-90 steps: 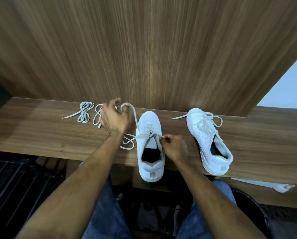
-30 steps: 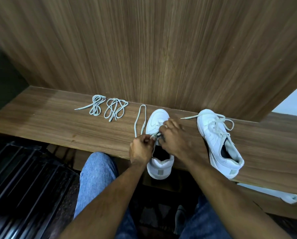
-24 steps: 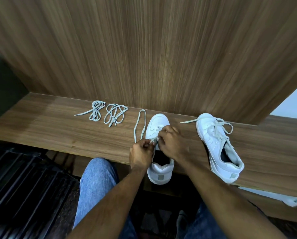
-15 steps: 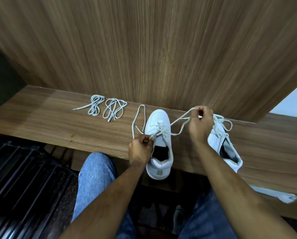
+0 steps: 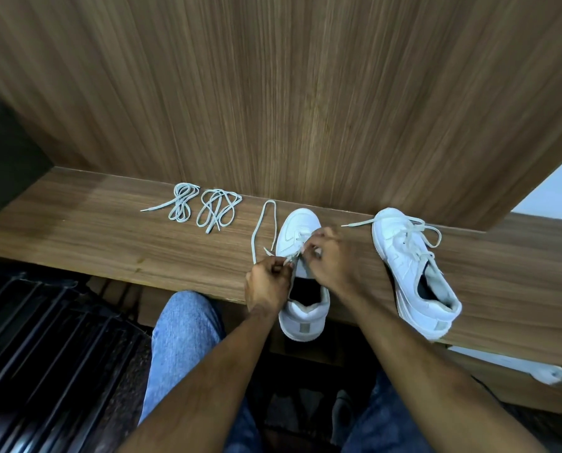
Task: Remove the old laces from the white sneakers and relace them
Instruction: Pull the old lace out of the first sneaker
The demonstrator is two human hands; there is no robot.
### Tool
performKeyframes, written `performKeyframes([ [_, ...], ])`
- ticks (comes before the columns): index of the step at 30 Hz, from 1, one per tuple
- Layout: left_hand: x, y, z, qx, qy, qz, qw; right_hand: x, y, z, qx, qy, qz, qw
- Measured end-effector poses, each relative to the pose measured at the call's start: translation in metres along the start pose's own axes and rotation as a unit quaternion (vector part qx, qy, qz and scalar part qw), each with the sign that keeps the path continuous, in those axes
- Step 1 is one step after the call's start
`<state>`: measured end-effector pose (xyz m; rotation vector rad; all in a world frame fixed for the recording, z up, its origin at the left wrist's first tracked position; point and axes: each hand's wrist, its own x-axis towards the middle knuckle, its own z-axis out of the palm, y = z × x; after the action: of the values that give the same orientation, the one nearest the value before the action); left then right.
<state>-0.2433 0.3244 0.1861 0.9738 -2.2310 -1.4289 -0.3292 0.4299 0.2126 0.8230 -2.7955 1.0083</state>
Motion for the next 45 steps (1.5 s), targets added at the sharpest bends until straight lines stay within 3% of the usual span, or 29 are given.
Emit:
performKeyframes([
  [3,0.0,0.0,0.0,0.002,-0.001,0.0,1.0,0.006,-0.005,-0.028,0.232,0.144,0.086,0.958],
  [6,-0.001,-0.001,0.001,0.001,-0.002,0.003,1.0,0.012,-0.006,-0.058,0.282,0.285,0.121,0.908],
  [8,-0.001,0.0,0.001,-0.003,0.0,0.007,1.0,0.017,0.001,-0.069,0.302,0.337,0.142,0.88],
  [10,-0.001,-0.001,0.001,-0.004,0.003,0.009,1.0,0.022,0.01,-0.072,0.256,0.283,0.188,0.905],
  [12,-0.002,-0.001,0.001,0.0,0.006,0.01,1.0,0.016,0.015,-0.066,0.099,0.157,0.218,0.958],
  [15,-0.002,0.0,0.001,-0.002,0.004,0.01,1.0,-0.008,0.009,-0.047,-0.002,0.06,0.145,0.988],
  [19,-0.001,0.001,0.0,-0.018,-0.01,0.007,1.0,-0.027,-0.003,-0.018,-0.077,-0.058,0.14,0.985],
  [24,0.0,0.003,-0.003,-0.032,-0.022,-0.012,0.999,-0.033,-0.017,-0.017,-0.194,-0.064,0.11,0.973],
  [26,0.002,0.0,-0.001,-0.042,-0.028,-0.019,0.999,-0.031,-0.014,-0.019,-0.159,-0.062,0.121,0.978],
  [28,0.006,-0.003,-0.002,-0.085,-0.043,-0.046,0.994,-0.028,-0.005,-0.022,-0.049,-0.045,0.186,0.98],
  [31,0.007,0.001,-0.007,-0.216,-0.056,-0.123,0.967,-0.026,0.01,-0.024,0.119,-0.04,0.278,0.952],
  [35,0.003,0.008,-0.012,-0.303,-0.065,-0.174,0.935,-0.027,0.02,-0.019,0.178,-0.029,0.295,0.938],
  [37,0.007,0.006,-0.012,-0.256,-0.062,-0.127,0.956,-0.028,0.014,-0.021,0.153,-0.036,0.287,0.945],
  [39,0.01,0.01,-0.012,-0.074,-0.067,0.002,0.995,-0.029,0.01,-0.025,0.128,-0.036,0.275,0.952],
  [40,0.011,0.015,-0.01,0.042,-0.073,0.068,0.994,-0.031,0.008,-0.026,0.115,-0.033,0.267,0.956],
  [42,0.012,0.028,-0.007,0.226,-0.068,0.166,0.957,-0.033,0.006,-0.026,0.083,-0.035,0.25,0.964],
  [45,0.017,0.037,0.004,0.356,-0.077,0.258,0.895,-0.033,0.003,-0.025,0.048,-0.044,0.233,0.97],
])
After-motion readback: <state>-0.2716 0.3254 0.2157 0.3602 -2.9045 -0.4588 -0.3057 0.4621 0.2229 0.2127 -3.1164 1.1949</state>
